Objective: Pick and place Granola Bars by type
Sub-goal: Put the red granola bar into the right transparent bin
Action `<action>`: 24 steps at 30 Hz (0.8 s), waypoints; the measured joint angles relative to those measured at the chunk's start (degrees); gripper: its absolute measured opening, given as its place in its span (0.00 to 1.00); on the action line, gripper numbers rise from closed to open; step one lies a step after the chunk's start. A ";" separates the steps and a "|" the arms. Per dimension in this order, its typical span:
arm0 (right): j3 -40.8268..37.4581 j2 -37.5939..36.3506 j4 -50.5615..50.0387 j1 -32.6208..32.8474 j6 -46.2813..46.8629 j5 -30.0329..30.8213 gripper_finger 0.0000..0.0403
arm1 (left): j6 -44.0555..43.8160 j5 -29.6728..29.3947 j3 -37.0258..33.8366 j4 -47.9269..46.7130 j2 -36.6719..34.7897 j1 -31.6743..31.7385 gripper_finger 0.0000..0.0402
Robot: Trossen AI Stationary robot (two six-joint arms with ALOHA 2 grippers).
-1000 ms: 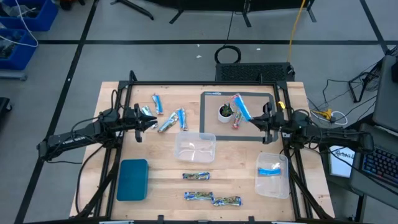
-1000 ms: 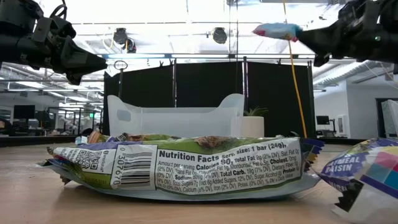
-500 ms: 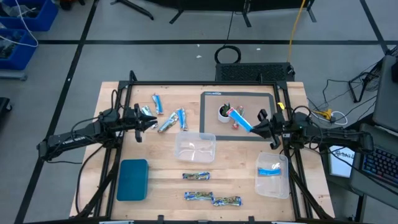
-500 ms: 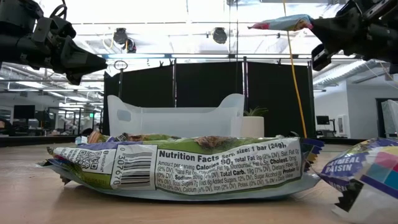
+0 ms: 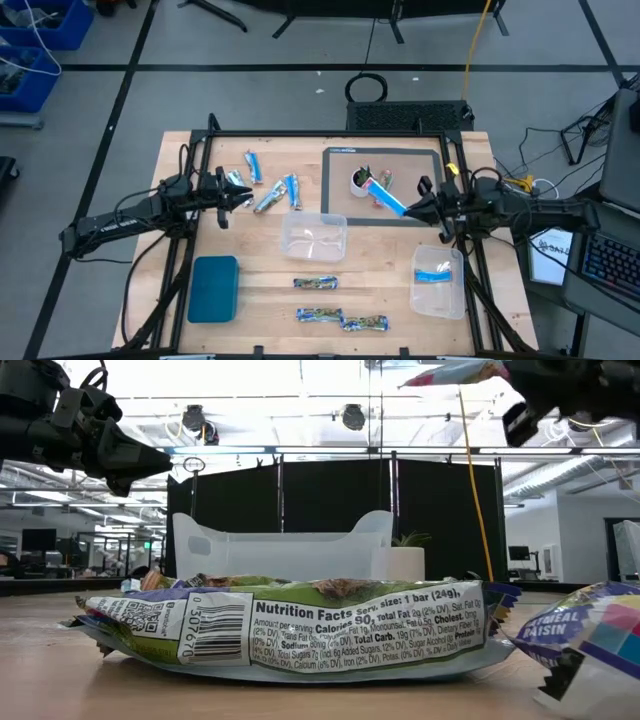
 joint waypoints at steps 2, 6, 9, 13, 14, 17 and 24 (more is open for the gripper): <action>2.72 0.71 -3.80 1.94 -1.90 3.31 0.00 | 0.00 0.00 0.00 0.00 0.01 0.02 0.23; 6.29 2.98 -8.43 5.18 -3.21 8.67 0.00 | 0.02 0.00 -0.02 -0.01 -0.01 0.01 0.23; 8.81 4.81 -11.56 7.19 -3.44 12.11 0.00 | 0.00 0.00 -0.01 -0.01 0.01 0.01 0.23; 13.30 7.59 -17.40 9.97 -2.42 16.47 0.00 | 0.02 0.00 0.00 -0.01 0.01 0.00 0.23; 14.50 8.26 -19.12 10.73 -1.68 17.45 0.00 | 0.02 0.00 0.00 0.01 -0.01 0.02 0.23; 17.95 10.41 -25.33 12.94 3.47 17.90 0.00 | 0.01 -0.01 0.00 0.00 0.01 0.01 0.23; 25.87 14.00 -49.43 18.45 20.28 15.98 0.00 | 0.02 -0.01 -0.02 -0.01 -0.01 0.02 0.23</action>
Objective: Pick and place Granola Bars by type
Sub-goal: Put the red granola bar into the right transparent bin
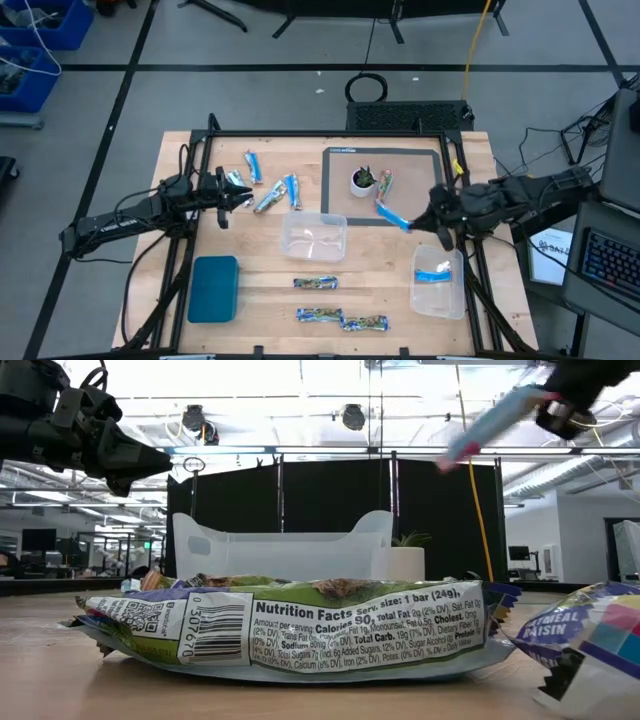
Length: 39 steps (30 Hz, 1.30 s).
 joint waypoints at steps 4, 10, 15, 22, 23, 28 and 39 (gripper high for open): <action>0.47 0.55 -2.54 3.18 8.86 -10.05 0.00 | 0.01 -0.01 0.02 0.00 0.01 -0.01 0.23; 0.51 0.87 -1.40 5.34 25.11 -11.49 0.00 | 0.00 0.01 0.02 0.01 0.01 0.01 0.23; 0.51 2.21 -1.40 8.13 37.71 -11.79 0.00 | -0.02 0.00 0.00 0.00 0.01 -0.01 0.23; 0.51 5.48 1.33 14.52 51.22 -11.60 0.00 | 0.00 0.01 0.00 0.00 0.00 0.01 0.23; 0.51 5.80 2.67 15.60 53.20 -11.48 0.00 | 0.01 0.01 0.02 0.01 0.00 -0.01 0.23; 0.56 6.98 5.40 20.89 63.40 -8.50 0.00 | 0.00 0.01 0.01 0.02 -0.01 0.00 0.23; 0.56 8.06 -4.76 30.66 79.80 -7.97 0.00 | -0.01 0.00 0.01 0.00 0.01 -0.01 0.23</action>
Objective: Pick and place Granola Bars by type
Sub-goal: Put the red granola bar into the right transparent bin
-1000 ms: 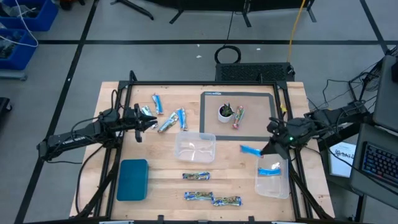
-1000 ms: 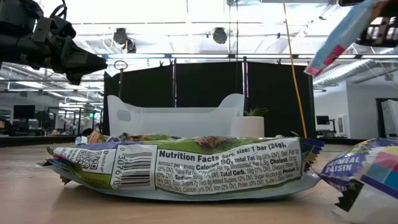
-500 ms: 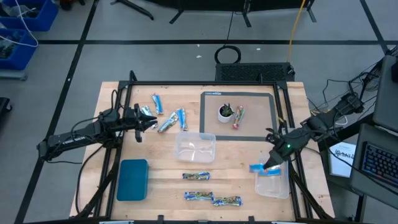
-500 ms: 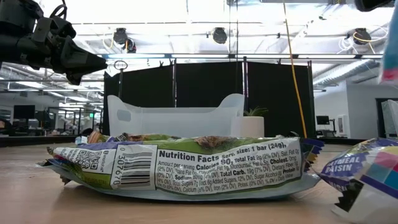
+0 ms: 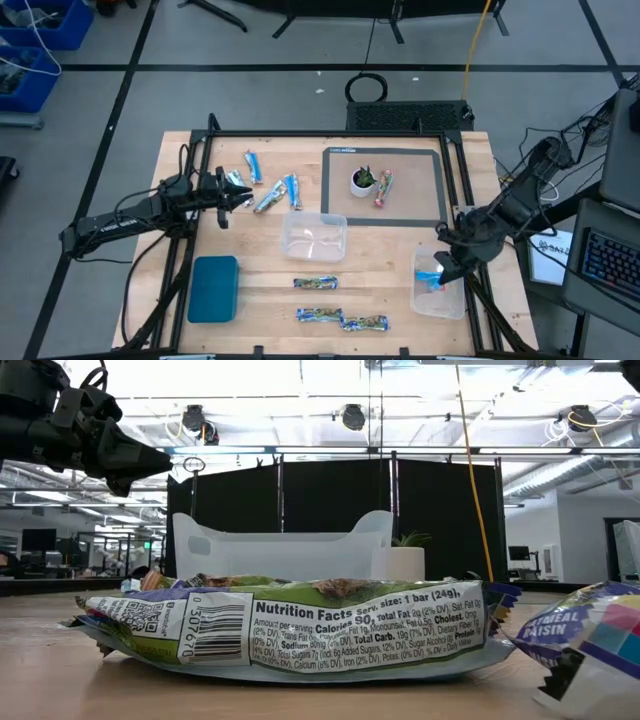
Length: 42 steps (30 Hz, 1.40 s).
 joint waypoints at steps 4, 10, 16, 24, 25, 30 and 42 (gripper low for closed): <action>-0.02 1.39 -5.88 0.99 0.04 -1.89 0.00 | 0.02 0.00 0.01 0.00 -0.01 0.00 0.23; -0.09 2.93 -7.07 0.92 -9.48 5.04 0.00 | 0.01 -0.02 -0.01 0.01 0.01 0.00 0.23; -0.09 3.85 -6.04 0.89 -13.07 7.01 0.00 | 0.01 -0.01 0.01 0.00 0.01 0.01 0.23; -5.14 3.96 4.27 -0.01 -18.56 9.99 0.00 | 0.01 -0.02 0.00 0.00 -0.01 0.01 0.23; -6.43 3.96 7.04 -0.31 -19.02 9.88 0.00 | 0.02 -0.02 0.00 0.02 0.01 0.02 0.23; -12.31 3.99 19.42 -1.40 -20.54 7.29 0.00 | 0.02 -0.01 0.00 0.01 0.01 0.01 0.23; -14.69 3.94 27.90 -1.80 -25.81 8.03 0.00 | 0.01 0.01 0.00 0.01 0.00 0.02 0.23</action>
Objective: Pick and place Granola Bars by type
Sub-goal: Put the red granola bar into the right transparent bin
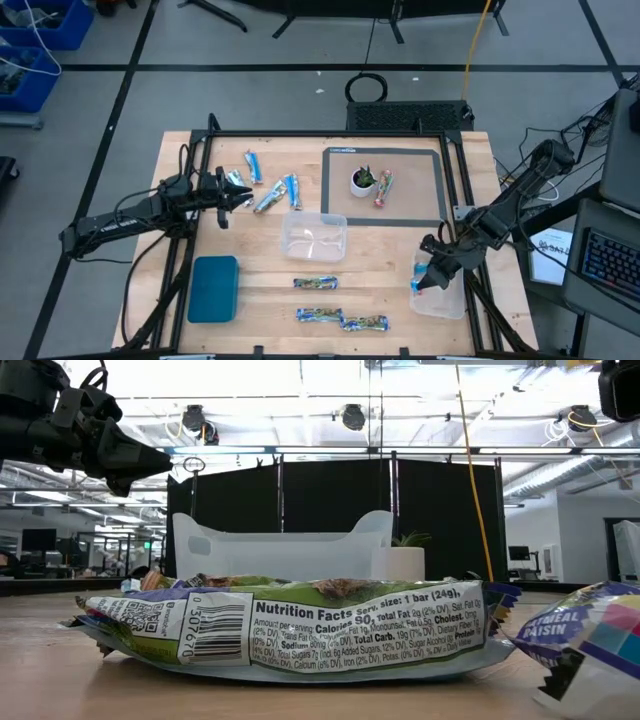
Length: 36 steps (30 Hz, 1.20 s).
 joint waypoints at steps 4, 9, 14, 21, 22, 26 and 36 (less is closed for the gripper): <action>0.00 0.25 -2.60 0.04 6.36 -3.32 0.00 | 0.00 0.00 0.01 0.01 -0.01 -0.02 0.23; 0.00 0.45 -4.22 0.13 14.06 -8.67 0.00 | 0.00 0.00 0.00 -0.01 -0.01 0.00 0.23; 0.02 0.44 -6.93 0.13 20.02 -13.87 0.00 | -0.01 0.00 -0.01 0.01 0.00 -0.02 0.23; 0.02 0.48 -13.96 0.13 27.00 -22.40 0.00 | 0.00 0.00 0.01 0.01 0.00 -0.02 0.23; 0.02 0.48 -14.27 0.17 27.11 -22.49 0.00 | 0.00 0.00 0.00 -0.01 -0.02 -0.01 0.23; 0.02 0.48 -15.60 0.15 26.68 -22.07 0.00 | 0.00 -0.01 0.00 0.00 0.00 -0.01 0.23; 0.02 0.48 -16.50 0.15 26.67 -20.65 0.07 | 0.00 -0.01 0.01 -0.01 -0.02 0.00 0.23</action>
